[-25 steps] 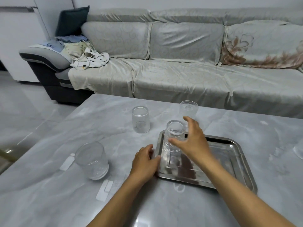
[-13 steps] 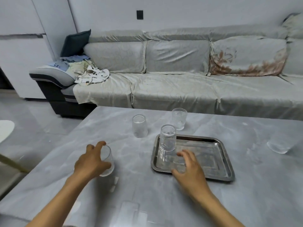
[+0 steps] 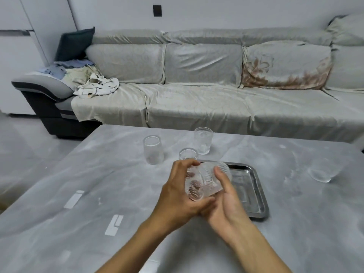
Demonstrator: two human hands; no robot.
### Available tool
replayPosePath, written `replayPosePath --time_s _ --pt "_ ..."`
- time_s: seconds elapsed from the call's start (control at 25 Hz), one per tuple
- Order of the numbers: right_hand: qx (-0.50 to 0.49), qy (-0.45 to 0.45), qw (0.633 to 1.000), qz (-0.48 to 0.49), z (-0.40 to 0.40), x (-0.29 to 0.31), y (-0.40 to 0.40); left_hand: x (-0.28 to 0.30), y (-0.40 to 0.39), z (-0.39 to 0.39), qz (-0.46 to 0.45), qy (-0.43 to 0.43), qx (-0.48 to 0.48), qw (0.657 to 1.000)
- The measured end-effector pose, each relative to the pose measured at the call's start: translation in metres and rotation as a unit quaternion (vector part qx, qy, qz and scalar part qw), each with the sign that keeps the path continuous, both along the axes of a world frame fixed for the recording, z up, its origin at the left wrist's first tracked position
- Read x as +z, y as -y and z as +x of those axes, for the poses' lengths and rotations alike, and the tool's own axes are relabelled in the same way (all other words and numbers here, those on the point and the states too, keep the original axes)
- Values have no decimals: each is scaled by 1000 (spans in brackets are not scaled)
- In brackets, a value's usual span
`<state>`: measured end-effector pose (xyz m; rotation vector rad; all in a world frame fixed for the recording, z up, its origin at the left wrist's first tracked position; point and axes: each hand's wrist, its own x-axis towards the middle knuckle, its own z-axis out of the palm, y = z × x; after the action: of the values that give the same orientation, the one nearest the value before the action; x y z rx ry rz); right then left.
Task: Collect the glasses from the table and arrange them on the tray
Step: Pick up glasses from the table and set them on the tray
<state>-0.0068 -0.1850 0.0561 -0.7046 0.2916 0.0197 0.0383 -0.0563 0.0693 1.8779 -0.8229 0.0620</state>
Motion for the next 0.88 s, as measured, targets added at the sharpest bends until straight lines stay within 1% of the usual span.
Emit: replayPosePath --time_s 0.04,0.08,0.12,0.16,0.2,0.24,0.28,0.32,0.36,0.4,0.44,0.48,0.6,0.8,0.88 --pt "-32 -16 997 -63 2 -2 14 -10 1 9 8 -22 -24 999" --pt "-77 -49 985 -147 5 -5 29 -20 0 19 14 -39 -15 999" --pt "-123 -83 960 -237 9 -9 44 -31 -2 33 15 -56 42 997" --pt "-160 -98 931 -314 15 -13 56 -44 -5 50 40 -67 130 988" --pt "-181 -101 902 -380 23 -16 66 -55 -7 66 102 -82 205 970" --pt "-188 -103 870 -443 31 -20 74 -65 -8 80 178 -107 239 949" --pt "-180 -109 835 -508 40 -25 80 -73 -6 91 238 -137 242 931" --pt "-160 -112 797 -571 49 -32 84 -81 -3 101 267 -158 238 920" --pt "-138 -108 761 -624 57 -39 85 -86 -1 109 272 -164 238 918" --pt "-120 -100 734 -661 64 -45 85 -90 2 114 264 -159 240 920" --pt "-111 -90 719 -680 71 -52 85 -93 3 118 254 -154 238 925" --pt "-109 -81 717 -684 78 -57 84 -96 4 121 242 -151 231 930" --pt "-117 -69 728 -672 92 -66 82 -101 5 127 216 -154 216 940" --pt "-127 -64 713 -686 96 -72 80 -104 5 130 207 -148 209 944" --pt "-126 -65 715 -685 96 -74 80 -102 5 128 215 -141 206 944"
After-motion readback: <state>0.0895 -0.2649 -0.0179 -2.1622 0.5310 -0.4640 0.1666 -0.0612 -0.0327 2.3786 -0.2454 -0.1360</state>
